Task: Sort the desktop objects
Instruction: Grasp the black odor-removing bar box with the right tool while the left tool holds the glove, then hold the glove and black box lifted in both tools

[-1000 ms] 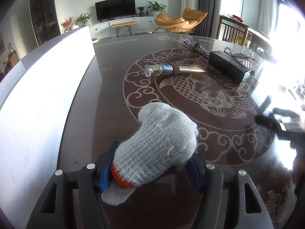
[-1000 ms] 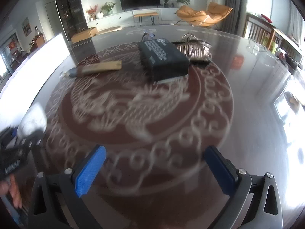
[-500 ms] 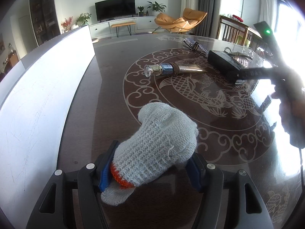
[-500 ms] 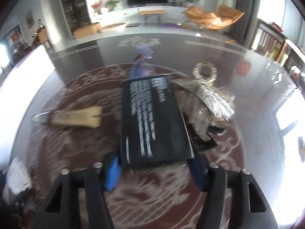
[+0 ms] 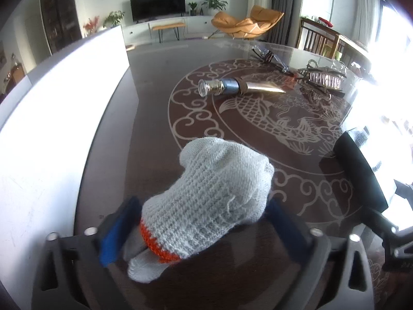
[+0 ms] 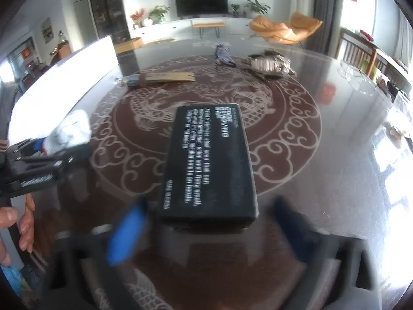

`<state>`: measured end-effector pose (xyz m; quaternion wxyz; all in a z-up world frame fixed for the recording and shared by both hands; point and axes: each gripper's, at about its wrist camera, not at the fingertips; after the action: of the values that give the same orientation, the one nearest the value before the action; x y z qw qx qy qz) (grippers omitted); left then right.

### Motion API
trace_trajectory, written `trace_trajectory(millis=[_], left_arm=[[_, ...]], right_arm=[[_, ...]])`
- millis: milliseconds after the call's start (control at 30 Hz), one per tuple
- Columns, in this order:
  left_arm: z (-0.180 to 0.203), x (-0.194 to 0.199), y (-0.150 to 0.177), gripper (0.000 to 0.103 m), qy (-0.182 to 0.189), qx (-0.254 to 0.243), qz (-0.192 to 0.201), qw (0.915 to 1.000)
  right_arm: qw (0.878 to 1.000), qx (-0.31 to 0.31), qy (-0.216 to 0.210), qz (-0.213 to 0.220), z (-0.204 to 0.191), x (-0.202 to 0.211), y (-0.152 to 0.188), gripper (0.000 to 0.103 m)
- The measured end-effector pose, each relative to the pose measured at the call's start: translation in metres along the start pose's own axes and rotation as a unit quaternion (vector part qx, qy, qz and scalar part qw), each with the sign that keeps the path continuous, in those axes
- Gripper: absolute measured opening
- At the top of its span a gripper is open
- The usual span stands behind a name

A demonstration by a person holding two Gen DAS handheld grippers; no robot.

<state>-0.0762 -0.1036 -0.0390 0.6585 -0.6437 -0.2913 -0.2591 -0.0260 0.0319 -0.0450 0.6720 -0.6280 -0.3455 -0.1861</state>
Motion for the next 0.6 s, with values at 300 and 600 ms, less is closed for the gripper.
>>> trace_trajectory(millis=[300, 600], left_arm=[[0.002, -0.001, 0.001, 0.103, 0.0, -0.004, 0.0, 1.0], [0.002, -0.001, 0.001, 0.103, 0.0, -0.003, -0.001, 1.0]], right_arm=[[1.0, 0.01, 0.021, -0.012, -0.003, -0.019, -0.004, 0.103], [1.0, 0.01, 0.021, -0.012, -0.003, -0.019, -0.004, 0.103]])
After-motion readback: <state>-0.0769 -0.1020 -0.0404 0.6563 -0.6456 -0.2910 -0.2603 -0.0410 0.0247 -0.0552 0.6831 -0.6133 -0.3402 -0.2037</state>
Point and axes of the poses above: each gripper's, at about its wrist camera, not at the fingertips, and x roughly against the way its jaws point, z to its right, y to its underside, and after that the axes turned 9 degrees about z, right-handed
